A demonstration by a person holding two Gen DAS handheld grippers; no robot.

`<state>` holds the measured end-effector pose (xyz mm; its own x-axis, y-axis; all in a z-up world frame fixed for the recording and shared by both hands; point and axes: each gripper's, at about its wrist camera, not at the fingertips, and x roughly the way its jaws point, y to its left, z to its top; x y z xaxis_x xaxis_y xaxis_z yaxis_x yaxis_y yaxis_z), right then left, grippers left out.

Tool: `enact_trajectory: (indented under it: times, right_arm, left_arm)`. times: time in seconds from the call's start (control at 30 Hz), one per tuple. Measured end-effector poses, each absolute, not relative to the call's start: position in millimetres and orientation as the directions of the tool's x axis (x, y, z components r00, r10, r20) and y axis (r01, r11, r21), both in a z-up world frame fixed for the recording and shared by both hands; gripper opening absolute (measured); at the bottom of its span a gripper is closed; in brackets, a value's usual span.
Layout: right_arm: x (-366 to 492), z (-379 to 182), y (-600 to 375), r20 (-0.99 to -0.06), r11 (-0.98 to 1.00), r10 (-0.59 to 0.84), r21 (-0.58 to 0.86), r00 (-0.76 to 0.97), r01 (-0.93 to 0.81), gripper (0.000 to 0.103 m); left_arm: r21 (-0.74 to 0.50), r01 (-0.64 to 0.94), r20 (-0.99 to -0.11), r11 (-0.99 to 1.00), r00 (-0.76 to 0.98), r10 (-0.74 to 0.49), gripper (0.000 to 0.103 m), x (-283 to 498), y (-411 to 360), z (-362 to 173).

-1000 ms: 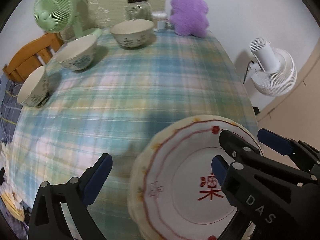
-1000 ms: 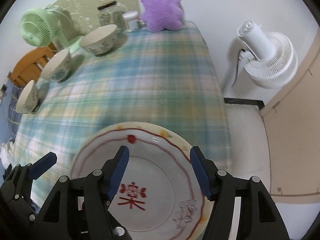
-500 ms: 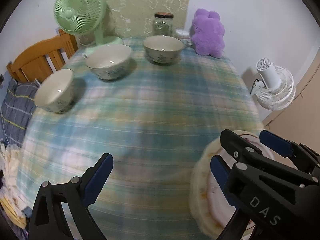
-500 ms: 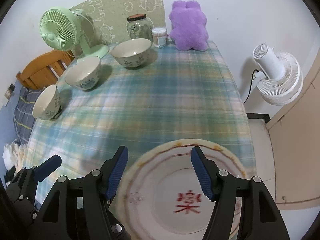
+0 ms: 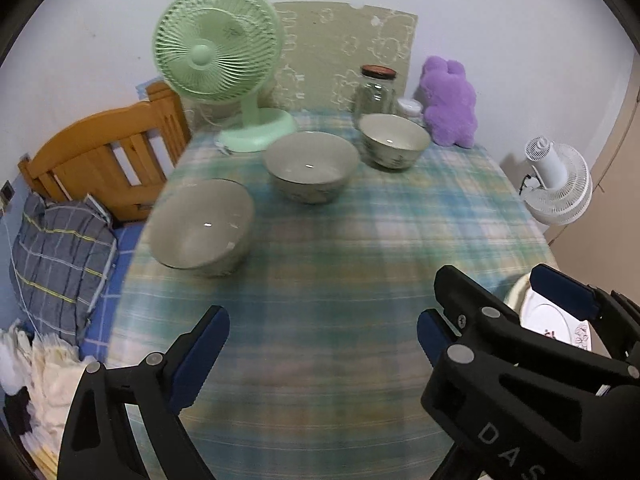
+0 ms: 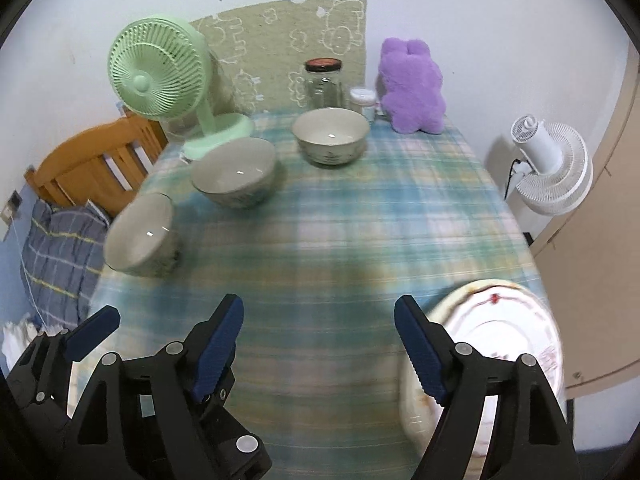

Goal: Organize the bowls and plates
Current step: 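Move both grippers toward the large grey bowl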

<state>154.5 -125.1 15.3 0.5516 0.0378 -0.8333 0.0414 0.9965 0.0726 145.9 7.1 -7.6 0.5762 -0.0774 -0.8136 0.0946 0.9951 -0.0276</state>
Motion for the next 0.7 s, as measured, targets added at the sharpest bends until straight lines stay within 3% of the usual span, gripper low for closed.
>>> enact_trajectory:
  times: [0.5,0.7]
  right_arm:
    - [191,28,-25,-0.8,0.993,0.116,0.09,0.589,-0.074,0.081]
    - [219,17,9,-0.797,0.994,0.105,0.083,0.595,-0.064,0.081]
  left_arm:
    - [0.047,-0.089,-0.783,0.995,0.616,0.092,0.085,174,99,-5]
    - [0.034,-0.059,-0.785,0.998,0.616,0.063,0.081,208,132,-17]
